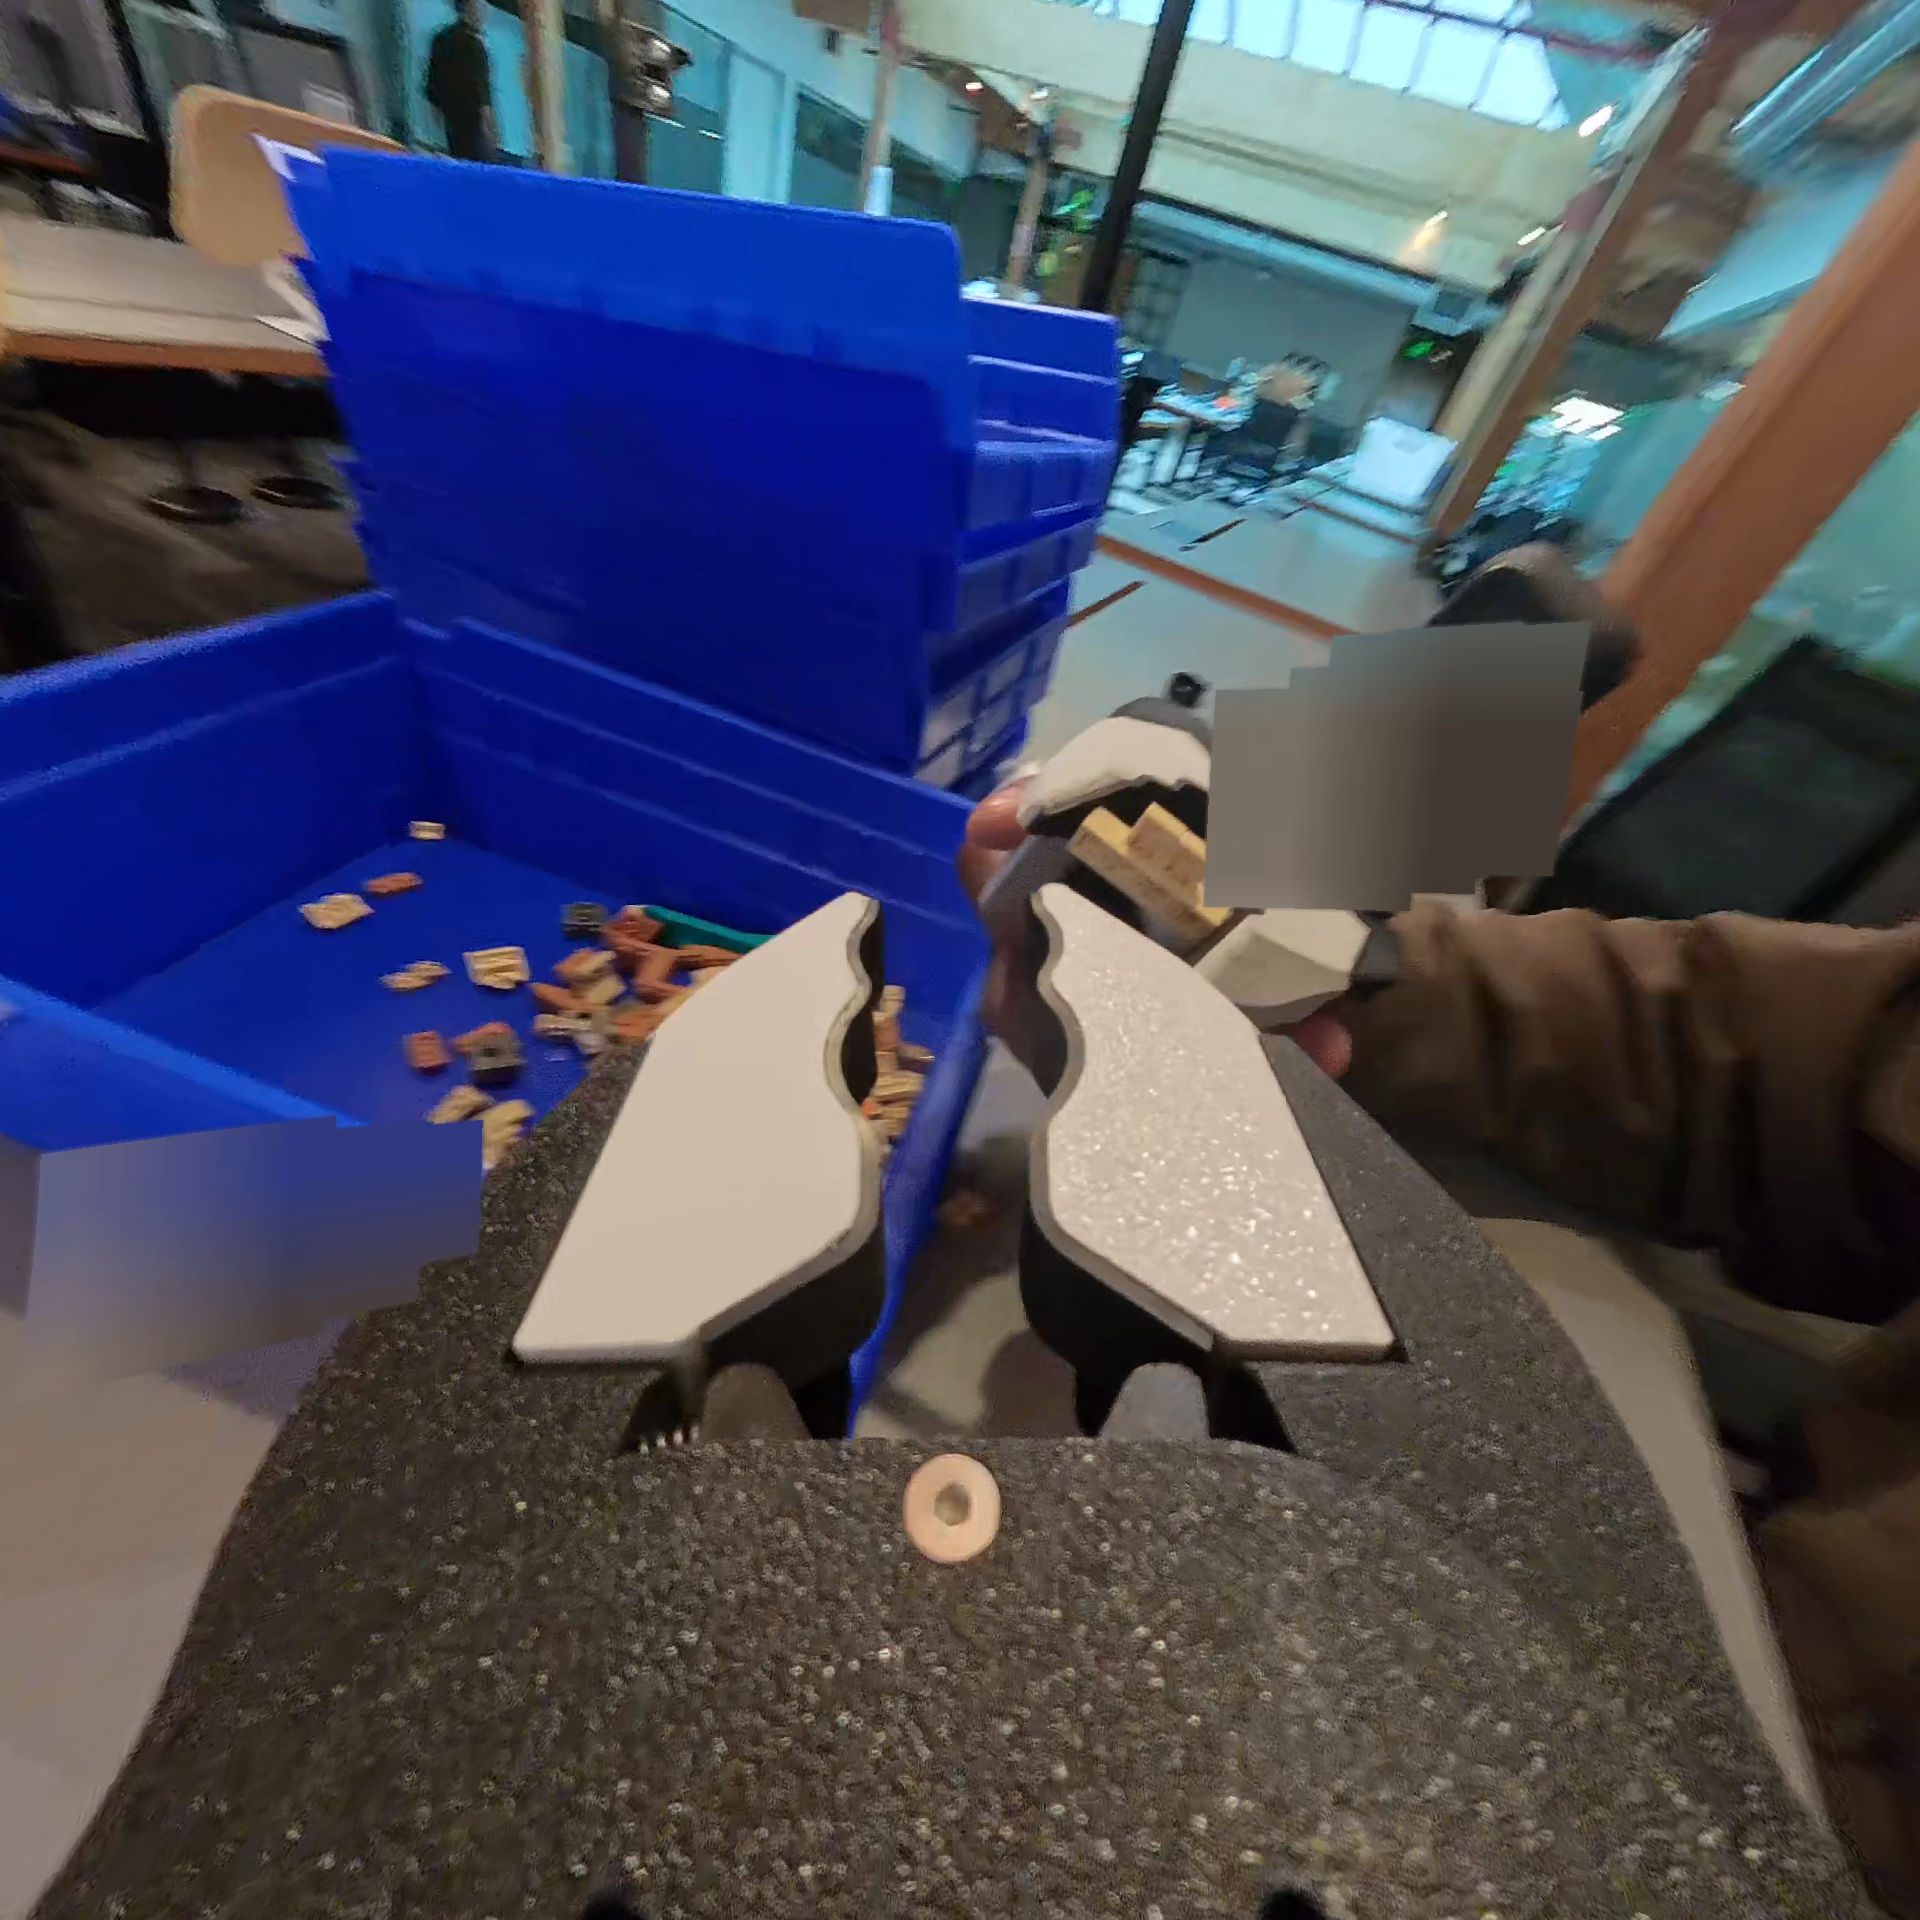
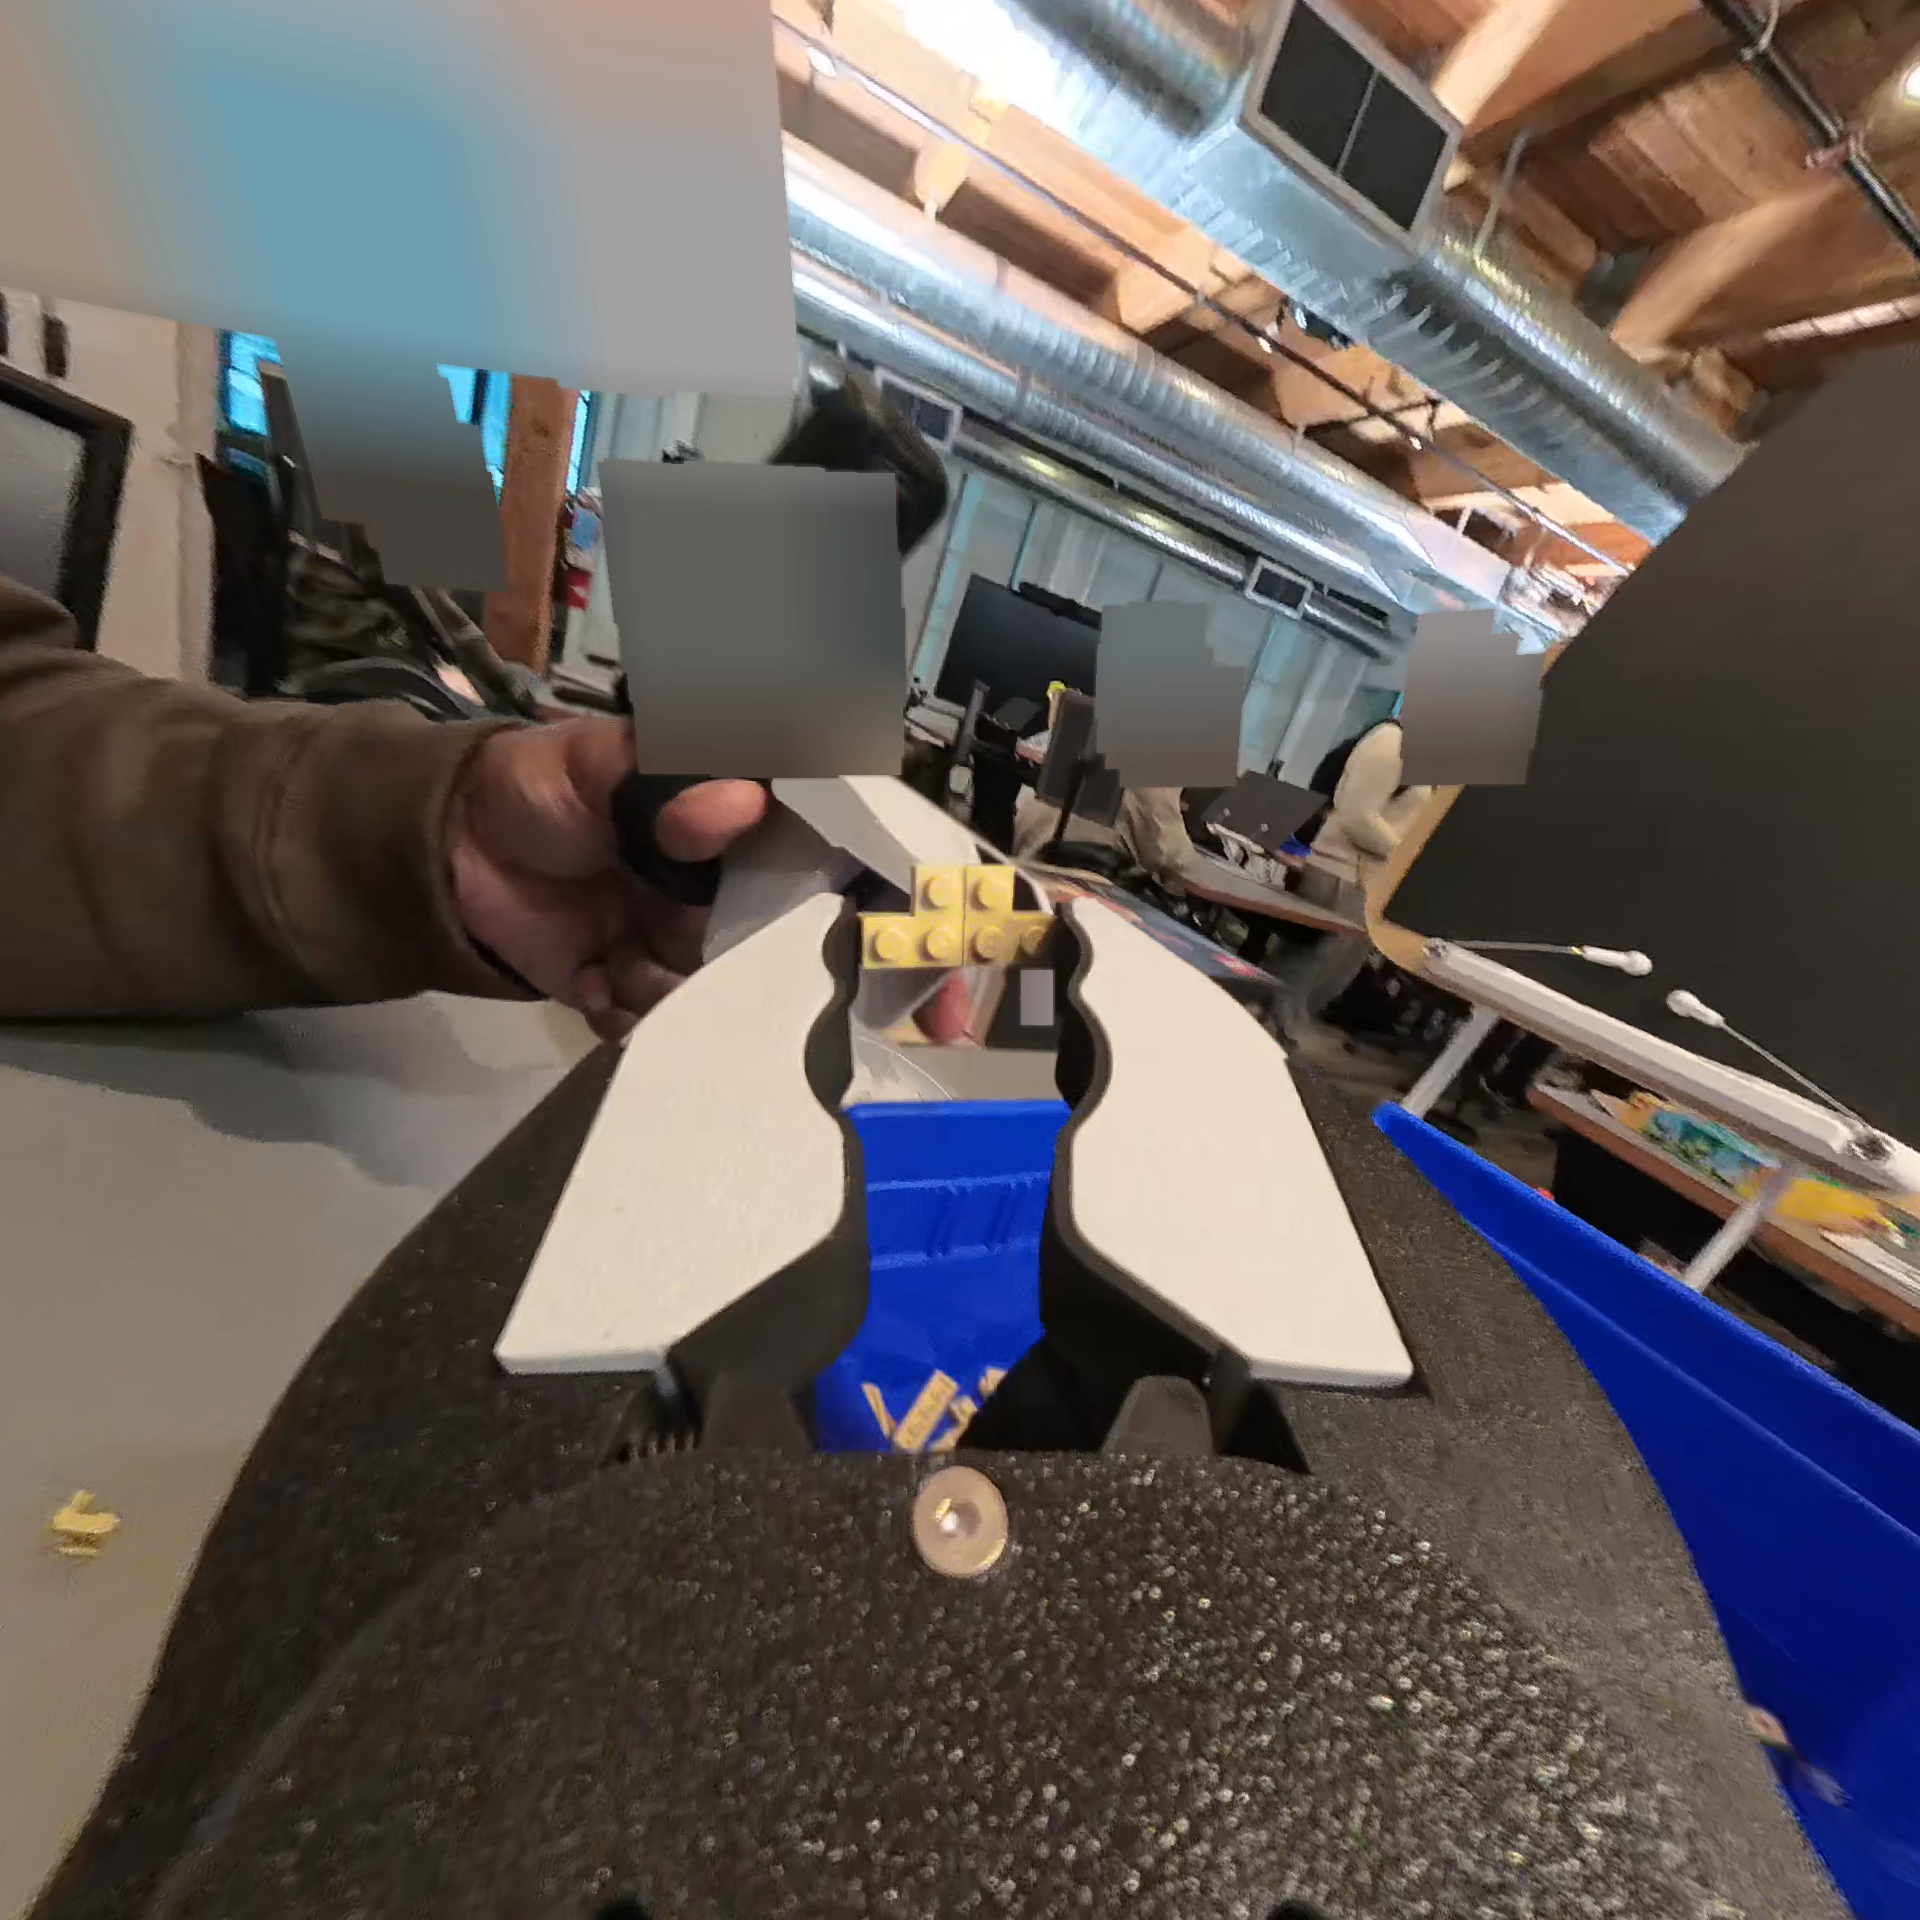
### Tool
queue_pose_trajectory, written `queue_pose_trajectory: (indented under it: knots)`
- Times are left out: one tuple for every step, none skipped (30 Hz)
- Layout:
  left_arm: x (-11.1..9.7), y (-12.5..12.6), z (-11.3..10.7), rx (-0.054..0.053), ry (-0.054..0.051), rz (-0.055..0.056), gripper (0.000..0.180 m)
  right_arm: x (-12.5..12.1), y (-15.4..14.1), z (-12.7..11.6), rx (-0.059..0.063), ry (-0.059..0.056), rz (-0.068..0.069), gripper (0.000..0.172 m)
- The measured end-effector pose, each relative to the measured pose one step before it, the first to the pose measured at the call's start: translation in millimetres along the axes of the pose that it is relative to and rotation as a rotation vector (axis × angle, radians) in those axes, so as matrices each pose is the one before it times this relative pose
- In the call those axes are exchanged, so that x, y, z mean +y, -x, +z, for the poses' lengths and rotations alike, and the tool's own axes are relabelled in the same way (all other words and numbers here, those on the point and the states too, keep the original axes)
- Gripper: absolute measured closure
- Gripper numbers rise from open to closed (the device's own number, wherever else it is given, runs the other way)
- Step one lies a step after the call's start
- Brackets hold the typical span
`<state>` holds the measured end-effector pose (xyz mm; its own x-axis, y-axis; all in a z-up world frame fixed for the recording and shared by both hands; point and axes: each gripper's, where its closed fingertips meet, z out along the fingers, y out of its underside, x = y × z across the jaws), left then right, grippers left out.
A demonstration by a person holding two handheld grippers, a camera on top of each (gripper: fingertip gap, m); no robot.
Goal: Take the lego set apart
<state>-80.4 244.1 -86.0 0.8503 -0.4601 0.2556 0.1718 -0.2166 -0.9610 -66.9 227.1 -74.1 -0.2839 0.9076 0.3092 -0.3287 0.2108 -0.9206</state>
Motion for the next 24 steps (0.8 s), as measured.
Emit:
queue_pose_trajectory:
  knots:
    - [-0.33, -6.74, 0.43, 0.0593, -0.0079, -0.0611, 0.156, -4.29, 3.44, 0.42, -0.0144, -0.0274, 0.0146, 0.136]
    - [-0.87, -6.68, 0.44, 0.0670, -0.0162, -0.0690, 0.156, -4.64, 2.73, 0.41, -0.0123, -0.0300, 0.0208, 0.136]
    - [-1.28, -6.59, 0.34, 0.0726, -0.0208, -0.0737, 0.157, -4.62, 1.96, 0.19, -0.0101, -0.0315, 0.0265, 0.136]
    - [-1.18, -6.19, 0.41, 0.0750, -0.0207, -0.0753, 0.157, -4.24, 1.43, 0.14, -0.0092, -0.0292, 0.0268, 0.136]
    - [-0.69, -5.53, 0.36, 0.0726, -0.0157, -0.0725, 0.158, -3.35, 1.18, 0.24, -0.0069, -0.0230, 0.0191, 0.136]
    - [-0.21, -4.49, 0.50, 0.0636, -0.0120, -0.0624, 0.158, -2.14, 1.37, 0.34, -0.0070, -0.0139, 0.0087, 0.136]
    - [0.19, -3.71, 0.55, 0.0532, -0.0103, -0.0458, 0.158, -0.83, 1.97, 0.58, -0.0093, -0.0040, -0.0012, 0.136]
    - [0.85, -2.19, 0.68, 0.0355, -0.0049, -0.0281, 0.158, 0.65, 1.94, 0.83, -0.0075, 0.0054, -0.0108, 0.136]
    - [1.46, -1.25, 0.99, 0.0219, 0.0013, -0.0142, 0.158, 1.20, 1.84, 0.63, -0.0055, 0.0082, -0.0149, 0.136]
    - [1.62, -0.99, 1.06, 0.0149, 0.0049, -0.0070, 0.158, 1.30, 1.70, 0.75, -0.0042, 0.0092, -0.0162, 0.136]
    - [1.72, -0.49, 1.00, 0.0065, 0.0083, -0.0044, 0.158, 1.09, 1.34, 0.45, -0.0026, 0.0088, -0.0175, 0.136]
    - [1.66, -0.14, 0.75, 0.0008, 0.0092, 0.0012, 0.158, 0.99, 1.10, 0.53, -0.0020, 0.0087, -0.0176, 0.136]
    - [1.16, -0.60, 0.56, 0.0012, 0.0063, 0.0042, 0.159, 1.46, 1.49, 0.65, -0.0047, 0.0126, -0.0218, 0.136]
    - [0.41, -0.83, 0.24, 0.0026, 0.0016, 0.0032, 0.161, 2.04, 1.66, 0.71, -0.0036, 0.0161, -0.0266, 0.136]
    - [0.11, -1.36, -0.15, 0.0077, -0.0011, 0.0023, 0.164, 1.36, 0.33, 0.40, 0.0050, 0.0116, -0.0249, 0.136]
    - [-0.06, -0.91, -0.42, 0.0062, -0.0021, 0.0004, 0.168, 0.81, -0.25, 0.19, 0.0046, 0.0080, -0.0178, 0.136]
    - [-0.19, 0.84, -0.33, -0.0071, -0.0022, 0.0008, 0.171, 0.50, -0.08, 0.18, 0.0012, 0.0056, -0.0118, 0.136]
    - [-0.05, 0.31, -0.32, -0.0029, -0.0018, 0.0064, 0.171, 0.74, -0.08, 0.10, 0.0023, 0.0072, -0.0159, 0.136]
    - [-0.10, 0.52, -0.24, -0.0051, -0.0023, 0.0078, 0.171, 1.06, -0.40, 0.31, 0.0043, 0.0096, -0.0191, 0.136]
    - [-0.39, 0.69, -0.52, -0.0069, -0.0051, 0.0129, 0.172, 1.21, -0.45, 0.40, 0.0041, 0.0108, -0.0140, 0.136]
    - [-0.63, 1.05, -0.37, -0.0094, -0.0063, 0.0166, 0.172, 1.29, -0.89, 0.43, 0.0047, 0.0112, -0.0089, 0.136]
    - [-0.76, 1.49, -0.36, -0.0135, -0.0065, 0.0162, 0.172, 1.70, -1.28, 0.40, 0.0082, 0.0121, -0.0062, 0.136]
    - [-0.97, 2.58, -0.24, -0.0228, -0.0055, 0.0172, 0.172, 2.39, -1.94, 0.41, 0.0128, 0.0152, -0.0040, 0.136]
    - [-0.88, 3.72, -0.29, -0.0344, -0.0031, 0.0238, 0.172, 3.14, -2.01, 0.53, 0.0149, 0.0186, -0.0042, 0.136]
